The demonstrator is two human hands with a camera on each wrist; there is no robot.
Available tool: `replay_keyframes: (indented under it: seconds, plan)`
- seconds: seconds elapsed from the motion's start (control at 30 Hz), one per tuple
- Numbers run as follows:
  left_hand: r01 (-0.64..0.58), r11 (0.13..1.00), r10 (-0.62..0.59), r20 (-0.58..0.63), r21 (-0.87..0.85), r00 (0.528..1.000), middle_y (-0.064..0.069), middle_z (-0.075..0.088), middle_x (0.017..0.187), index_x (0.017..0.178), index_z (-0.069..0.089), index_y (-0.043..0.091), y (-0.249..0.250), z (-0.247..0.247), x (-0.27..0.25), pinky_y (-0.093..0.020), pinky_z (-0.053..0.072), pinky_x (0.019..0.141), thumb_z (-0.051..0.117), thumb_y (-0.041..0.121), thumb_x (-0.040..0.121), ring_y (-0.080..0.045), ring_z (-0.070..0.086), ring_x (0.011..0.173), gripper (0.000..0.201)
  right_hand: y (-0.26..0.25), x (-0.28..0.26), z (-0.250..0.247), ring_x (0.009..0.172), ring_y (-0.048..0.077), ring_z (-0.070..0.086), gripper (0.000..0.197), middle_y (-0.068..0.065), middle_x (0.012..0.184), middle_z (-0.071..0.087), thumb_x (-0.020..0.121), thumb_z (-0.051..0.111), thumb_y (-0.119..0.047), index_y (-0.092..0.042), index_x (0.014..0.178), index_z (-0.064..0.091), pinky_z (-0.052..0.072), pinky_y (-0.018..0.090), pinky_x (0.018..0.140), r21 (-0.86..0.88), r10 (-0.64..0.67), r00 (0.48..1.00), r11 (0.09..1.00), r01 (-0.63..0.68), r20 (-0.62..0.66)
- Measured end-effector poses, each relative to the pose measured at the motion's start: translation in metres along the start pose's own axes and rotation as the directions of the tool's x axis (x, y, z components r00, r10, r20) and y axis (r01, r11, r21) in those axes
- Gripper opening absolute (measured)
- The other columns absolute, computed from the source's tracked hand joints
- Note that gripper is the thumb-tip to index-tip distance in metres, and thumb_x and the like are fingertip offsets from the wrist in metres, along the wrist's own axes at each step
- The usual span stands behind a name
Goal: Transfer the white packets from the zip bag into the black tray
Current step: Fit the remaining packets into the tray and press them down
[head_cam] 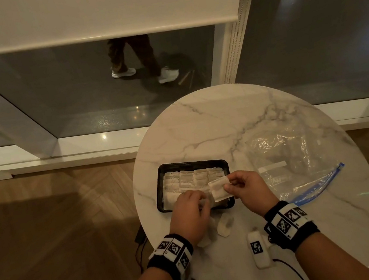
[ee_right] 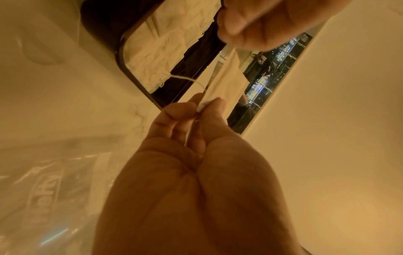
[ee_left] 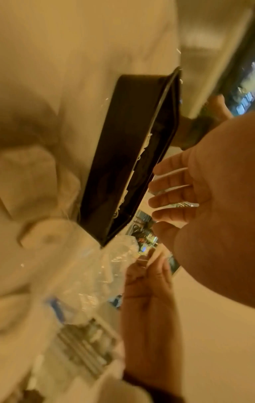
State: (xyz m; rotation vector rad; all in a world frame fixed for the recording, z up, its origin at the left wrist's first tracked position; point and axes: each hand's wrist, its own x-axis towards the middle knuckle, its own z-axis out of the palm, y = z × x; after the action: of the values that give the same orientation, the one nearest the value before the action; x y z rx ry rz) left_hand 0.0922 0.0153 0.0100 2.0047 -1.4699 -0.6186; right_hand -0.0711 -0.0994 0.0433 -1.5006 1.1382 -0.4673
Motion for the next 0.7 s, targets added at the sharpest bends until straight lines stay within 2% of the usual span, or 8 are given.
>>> replay_keyframes:
  seconds: [0.07, 0.2, 0.27, 0.37, 0.47, 0.57, 0.63, 0.7]
  plan:
    - [-0.093, 0.98, 0.086, 0.046, 0.179, 0.995, 0.006, 0.061, 0.101, 0.102, 0.065, 0.025, -0.008, 0.001, -0.005, -0.03, 0.047, 0.083, 0.051, 0.037, 0.095, -0.013, 0.053, 0.095, 0.02, -0.001, 0.004, -0.002, 0.068, 0.002, 0.066, 0.018, -0.001, 0.079, 0.074, 0.084, 0.074, -0.005, -0.022, 0.089, 0.073, 0.049, 0.016, 0.061, -0.041, 0.002, 1.0, 0.999, -0.003, -0.009]
    - [-0.157, 0.955, 0.128, 0.129, 0.253, 0.983, -0.003, 0.065, 0.097, 0.1, 0.071, 0.017, -0.019, 0.004, -0.015, -0.035, 0.049, 0.079, 0.06, 0.02, 0.091, -0.024, 0.059, 0.091, 0.014, -0.006, 0.011, -0.005, 0.061, -0.006, 0.059, 0.015, -0.003, 0.076, 0.068, 0.085, 0.073, -0.004, -0.016, 0.094, 0.072, 0.047, 0.011, 0.06, -0.123, -0.027, 0.999, 0.992, 0.021, -0.045]
    - [-0.152, 0.953, 0.117, 0.144, 0.263, 0.983, -0.007, 0.067, 0.096, 0.097, 0.072, 0.013, -0.023, 0.004, -0.015, -0.038, 0.052, 0.078, 0.066, 0.011, 0.084, -0.028, 0.062, 0.09, 0.015, -0.007, 0.015, -0.007, 0.068, -0.002, 0.06, 0.016, -0.002, 0.08, 0.067, 0.087, 0.069, -0.005, -0.017, 0.098, 0.071, 0.047, 0.011, 0.062, -0.196, -0.036, 0.999, 0.98, 0.029, -0.031]
    - [-0.149, 0.949, 0.102, 0.176, 0.277, 0.979, -0.009, 0.067, 0.099, 0.1, 0.073, 0.013, -0.025, 0.003, -0.011, -0.039, 0.05, 0.081, 0.062, 0.007, 0.083, -0.03, 0.06, 0.096, 0.02, -0.007, 0.023, -0.007, 0.082, 0.013, 0.063, 0.02, 0.002, 0.087, 0.068, 0.089, 0.066, -0.007, -0.023, 0.101, 0.07, 0.049, 0.018, 0.07, -0.339, -0.039, 0.999, 0.939, 0.049, 0.035]
    - [-0.133, 0.955, 0.079, 0.202, 0.266, 0.976, -0.006, 0.066, 0.104, 0.106, 0.073, 0.016, -0.025, 0.0, -0.009, -0.037, 0.047, 0.086, 0.058, 0.008, 0.088, -0.026, 0.057, 0.102, 0.025, -0.009, 0.031, -0.001, 0.082, 0.012, 0.063, 0.019, -0.003, 0.087, 0.066, 0.089, 0.065, -0.008, -0.024, 0.1, 0.069, 0.049, 0.019, 0.07, -0.476, -0.03, 0.994, 0.876, 0.076, 0.104]
    - [-0.118, 0.954, 0.055, 0.227, 0.276, 0.972, -0.006, 0.066, 0.109, 0.11, 0.072, 0.015, -0.023, -0.002, -0.007, -0.036, 0.046, 0.089, 0.055, 0.009, 0.092, -0.025, 0.056, 0.107, 0.026, -0.012, 0.04, 0.011, 0.083, 0.013, 0.063, 0.017, -0.002, 0.092, 0.067, 0.091, 0.061, -0.01, -0.023, 0.099, 0.068, 0.051, 0.022, 0.07, -0.606, 0.017, 0.981, 0.788, 0.106, 0.194]
    - [-0.108, 0.955, 0.042, 0.234, 0.276, 0.971, -0.006, 0.066, 0.112, 0.114, 0.071, 0.016, -0.022, -0.003, -0.006, -0.035, 0.045, 0.091, 0.053, 0.01, 0.093, -0.024, 0.055, 0.109, 0.028, -0.013, 0.046, 0.019, 0.088, 0.016, 0.064, 0.017, 0.0, 0.098, 0.067, 0.092, 0.059, -0.012, -0.025, 0.1, 0.067, 0.054, 0.029, 0.078, -0.693, 0.049, 0.969, 0.708, 0.137, 0.242]
    - [-0.099, 0.958, 0.032, 0.24, 0.271, 0.97, -0.007, 0.066, 0.112, 0.116, 0.071, 0.016, -0.022, -0.004, -0.004, -0.036, 0.046, 0.091, 0.054, 0.008, 0.092, -0.025, 0.055, 0.109, 0.031, -0.012, 0.051, 0.027, 0.097, 0.019, 0.063, 0.02, -0.002, 0.105, 0.067, 0.093, 0.058, -0.014, -0.03, 0.102, 0.065, 0.051, 0.036, 0.089, -0.776, 0.09, 0.954, 0.607, 0.175, 0.285]
